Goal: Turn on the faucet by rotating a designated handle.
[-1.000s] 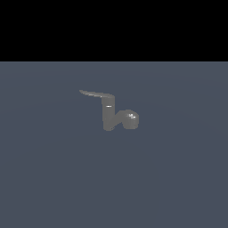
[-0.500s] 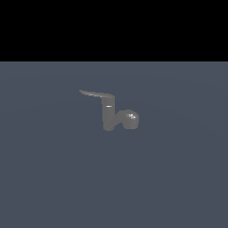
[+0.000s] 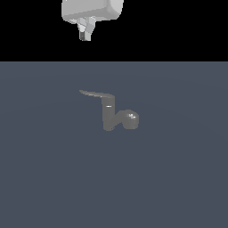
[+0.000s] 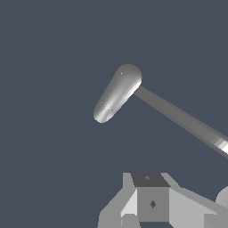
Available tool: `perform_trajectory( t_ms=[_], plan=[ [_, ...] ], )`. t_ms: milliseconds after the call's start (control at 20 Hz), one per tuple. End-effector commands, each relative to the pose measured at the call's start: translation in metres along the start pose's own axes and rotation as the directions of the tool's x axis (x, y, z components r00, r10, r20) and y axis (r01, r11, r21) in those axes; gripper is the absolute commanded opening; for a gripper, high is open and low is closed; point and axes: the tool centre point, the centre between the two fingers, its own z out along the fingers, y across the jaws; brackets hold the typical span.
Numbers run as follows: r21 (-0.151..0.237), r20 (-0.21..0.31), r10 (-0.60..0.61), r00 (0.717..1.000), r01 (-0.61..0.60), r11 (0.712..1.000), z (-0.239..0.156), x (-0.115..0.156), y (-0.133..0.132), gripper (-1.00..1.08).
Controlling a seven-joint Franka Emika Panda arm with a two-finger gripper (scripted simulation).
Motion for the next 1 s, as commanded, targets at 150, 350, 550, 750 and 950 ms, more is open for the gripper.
perform_trajectory(
  t_ms=[150, 350, 550, 750, 950],
  plan=[
    [-0.009, -0.016, 0.165, 0.986, -0.165, 0.986, 0.041, 0.024, -0.026, -1.00],
    [-0.015, -0.042, 0.278, 0.960, -0.279, 0.960, 0.072, 0.040, -0.042, -1.00],
    [-0.015, -0.080, 0.383, 0.920, -0.386, 0.922, 0.103, 0.055, -0.057, -1.00],
    [-0.007, -0.120, 0.467, 0.876, -0.471, 0.882, 0.130, 0.067, -0.068, -1.00],
    [0.006, -0.155, 0.524, 0.837, -0.530, 0.848, 0.150, 0.076, -0.076, -1.00]
  ],
)
